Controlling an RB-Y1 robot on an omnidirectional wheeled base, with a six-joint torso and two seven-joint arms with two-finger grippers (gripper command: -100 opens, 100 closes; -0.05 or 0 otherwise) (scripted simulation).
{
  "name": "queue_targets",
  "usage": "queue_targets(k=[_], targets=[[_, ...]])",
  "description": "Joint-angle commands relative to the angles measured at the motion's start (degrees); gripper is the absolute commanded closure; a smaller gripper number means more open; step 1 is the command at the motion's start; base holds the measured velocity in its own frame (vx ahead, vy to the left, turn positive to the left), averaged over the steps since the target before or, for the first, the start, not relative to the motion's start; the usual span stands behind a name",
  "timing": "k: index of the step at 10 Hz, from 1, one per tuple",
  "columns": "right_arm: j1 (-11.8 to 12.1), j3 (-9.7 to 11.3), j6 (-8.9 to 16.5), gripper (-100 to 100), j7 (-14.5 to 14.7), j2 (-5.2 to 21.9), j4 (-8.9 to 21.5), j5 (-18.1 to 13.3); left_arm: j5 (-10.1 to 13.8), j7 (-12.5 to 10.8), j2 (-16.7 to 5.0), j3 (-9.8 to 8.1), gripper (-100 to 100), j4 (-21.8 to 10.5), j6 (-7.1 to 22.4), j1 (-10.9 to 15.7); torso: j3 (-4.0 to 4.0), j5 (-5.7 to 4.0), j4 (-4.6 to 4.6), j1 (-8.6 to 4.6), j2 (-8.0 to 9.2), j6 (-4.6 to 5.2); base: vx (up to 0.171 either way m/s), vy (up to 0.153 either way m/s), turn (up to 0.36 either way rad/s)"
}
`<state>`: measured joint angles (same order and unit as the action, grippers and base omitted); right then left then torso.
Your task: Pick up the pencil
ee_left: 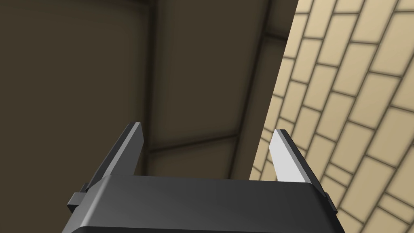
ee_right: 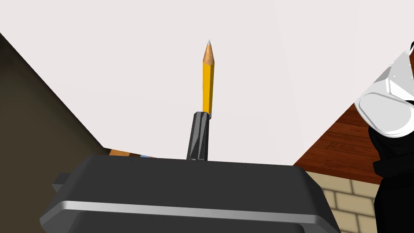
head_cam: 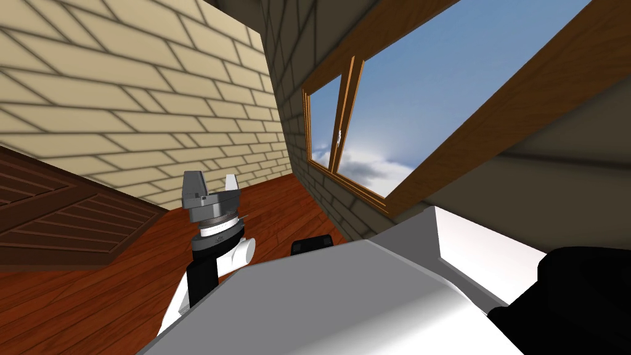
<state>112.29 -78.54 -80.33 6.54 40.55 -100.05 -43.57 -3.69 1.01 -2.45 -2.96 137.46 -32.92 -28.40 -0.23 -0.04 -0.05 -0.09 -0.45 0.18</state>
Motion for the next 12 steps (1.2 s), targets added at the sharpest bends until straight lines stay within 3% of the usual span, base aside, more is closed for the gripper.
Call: queue_targets(k=[1, 3, 4, 5, 8, 9, 10, 11, 12], targets=[[0.00, 0.00, 0.00, 100, 0.00, 0.00, 0.00, 0.00, 0.00, 0.00, 0.00, 0.00, 0, 0.00, 0.00, 0.00, 0.00, 0.00, 0.00, 0.00, 0.00, 0.00, 0.000, 0.000, 0.000], [0.00, 0.00, 0.00, 100, 0.00, 0.00, 0.00, 0.00, 0.00, 0.00, 0.00, 0.00, 0, 0.00, 0.00, 0.00, 0.00, 0.00, 0.00, -0.01, 0.00, 0.00, 0.000, 0.000, 0.000], [0.00, 0.00, 0.00, 0, 0.00, 0.00, 0.00, 0.00, 0.00, 0.00, 0.00, 0.00, 0, 0.00, 0.00, 0.00, 0.00, -0.01, 0.00, -0.02, 0.01, 0.00, 0.000, 0.000, 0.000], [1.63, 0.14, -1.11, -100, 0.02, 0.41, -0.17, -1.64, 0.00, 0.00, 0.00, 0.00, 0, 0.00, 0.00, 0.00, 0.00, -0.01, 0.00, -0.02, 0.01, 0.00, -0.002, -0.035, -0.038], [4.18, 0.39, -2.85, -100, 0.05, 1.06, -0.40, -4.23, 0.00, 0.00, -0.01, -0.01, 0, 0.00, 0.00, 0.00, 0.00, -0.08, 0.00, -0.31, -0.01, 0.00, 0.003, -0.072, -0.026], [3.58, 0.41, -2.58, -100, 0.30, 0.91, -0.11, -3.70, 0.00, 0.00, -0.01, -0.01, 0, 0.00, 0.00, 0.00, -0.01, -0.08, 0.00, -0.30, -0.01, -0.01, 0.002, -0.030, 0.000], [3.68, 0.40, -2.65, 0, 0.21, 0.91, -0.21, -3.79, 0.00, 0.00, 0.00, 0.00, 0, 0.00, 0.00, 0.00, 0.00, -0.06, 0.00, -0.18, 0.00, -0.01, 0.000, -0.006, 0.003], [2.21, 2.31, -1.32, -100, 0.68, 1.17, 0.06, -4.88, 0.00, 0.00, 0.00, 0.00, 0, 0.00, 0.00, 0.00, 0.00, -0.03, 0.00, -0.08, 0.00, 0.00, 0.001, 0.017, 0.034], [1.63, 3.07, -0.79, -100, 0.87, 1.28, 0.16, -5.32, 0.00, 0.00, 0.00, 0.00, 0, 0.00, 0.00, 0.00, 0.01, -0.02, 0.01, 0.00, 0.01, -0.01, -0.003, 0.039, 0.030]])
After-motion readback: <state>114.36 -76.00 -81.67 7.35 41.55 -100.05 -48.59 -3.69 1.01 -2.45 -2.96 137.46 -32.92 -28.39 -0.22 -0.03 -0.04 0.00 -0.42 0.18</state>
